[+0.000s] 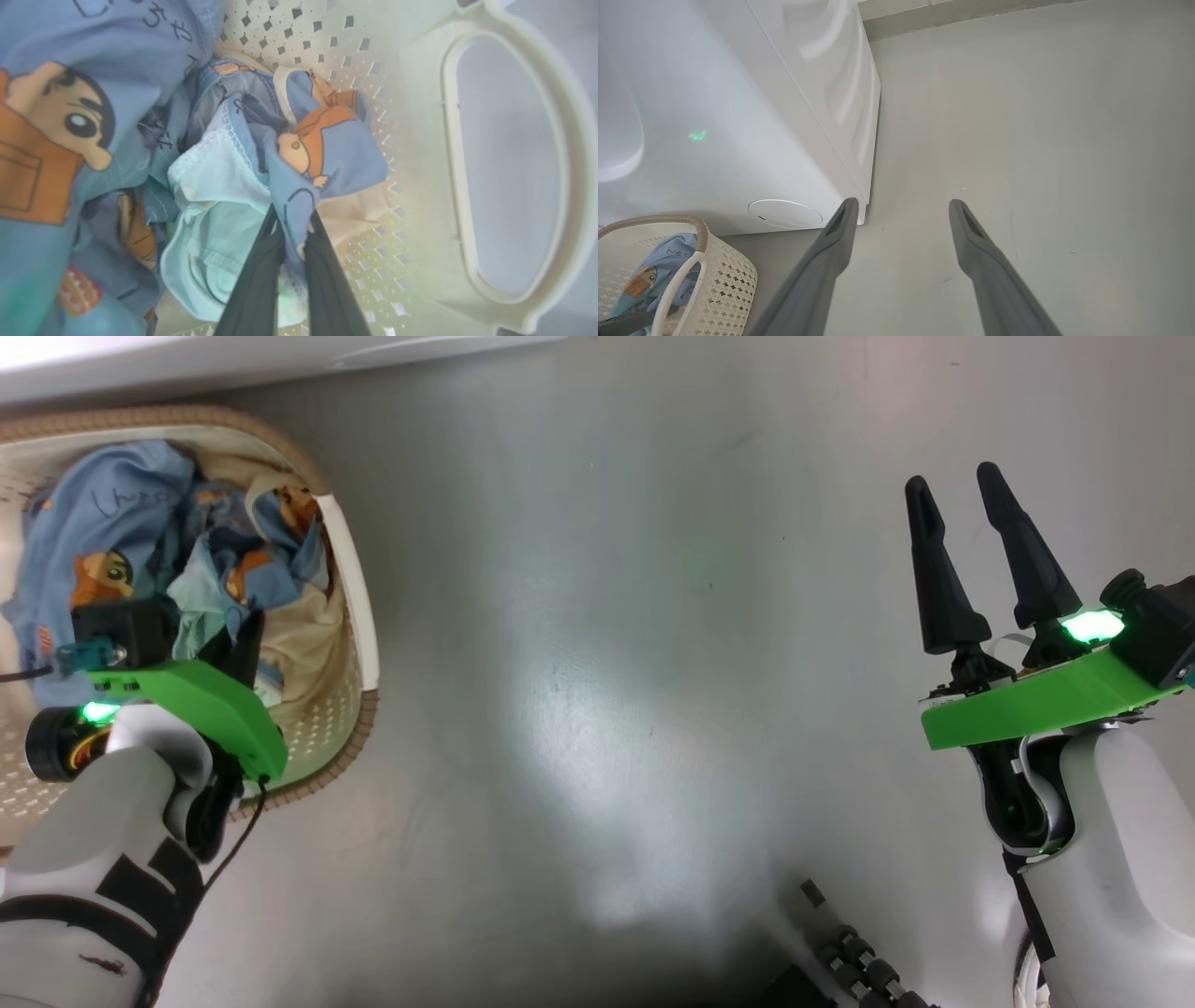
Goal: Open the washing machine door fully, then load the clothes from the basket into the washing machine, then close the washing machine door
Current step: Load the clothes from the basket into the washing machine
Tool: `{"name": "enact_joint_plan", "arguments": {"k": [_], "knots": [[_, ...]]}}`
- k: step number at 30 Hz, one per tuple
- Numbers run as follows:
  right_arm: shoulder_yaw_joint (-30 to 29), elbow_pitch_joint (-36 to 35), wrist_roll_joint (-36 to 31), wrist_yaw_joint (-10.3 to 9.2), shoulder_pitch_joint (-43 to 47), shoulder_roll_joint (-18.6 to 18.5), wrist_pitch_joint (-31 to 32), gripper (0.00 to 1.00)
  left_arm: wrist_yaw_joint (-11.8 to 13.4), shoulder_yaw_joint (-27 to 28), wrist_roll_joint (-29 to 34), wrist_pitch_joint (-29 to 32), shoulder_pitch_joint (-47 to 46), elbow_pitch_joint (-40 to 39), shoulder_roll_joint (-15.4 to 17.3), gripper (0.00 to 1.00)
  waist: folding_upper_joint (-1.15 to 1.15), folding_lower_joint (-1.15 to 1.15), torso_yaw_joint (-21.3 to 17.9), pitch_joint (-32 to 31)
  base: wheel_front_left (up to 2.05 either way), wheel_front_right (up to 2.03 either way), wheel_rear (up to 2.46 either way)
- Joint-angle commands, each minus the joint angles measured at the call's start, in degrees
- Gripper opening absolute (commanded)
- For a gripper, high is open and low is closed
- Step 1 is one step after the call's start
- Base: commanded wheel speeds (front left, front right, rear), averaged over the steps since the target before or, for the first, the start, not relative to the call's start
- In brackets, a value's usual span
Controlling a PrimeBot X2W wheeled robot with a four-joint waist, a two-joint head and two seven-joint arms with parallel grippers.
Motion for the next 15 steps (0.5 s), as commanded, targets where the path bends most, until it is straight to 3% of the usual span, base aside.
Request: {"name": "enact_joint_plan", "arguments": {"k": [1,7,15], "knots": [[0.89,-1.16,-0.66,0.16,1.62,-0.21,-0.27,1.0,-0.09,0.81,-0.41,-0.36,0.15,-0.06,2.03,0.0,0.0,0.0,0.26,-0.38,0.0,0.0,0.0],[0.63,-0.64,-0.61,0.16,1.98,-0.31,-0.27,1.0,-0.09,3.97,-1.85,-0.36,1.41,-1.42,1.99,0.0,0.0,0.0,1.9,-3.58,0.0,0.0,0.0],[0.28,0.89,0.01,0.16,3.75,-0.64,-0.27,1.0,-0.09,15.73,2.77,-0.36,7.83,-6.31,1.73,0.0,0.0,0.0,4.34,-11.49,0.0,0.0,0.0]]}}
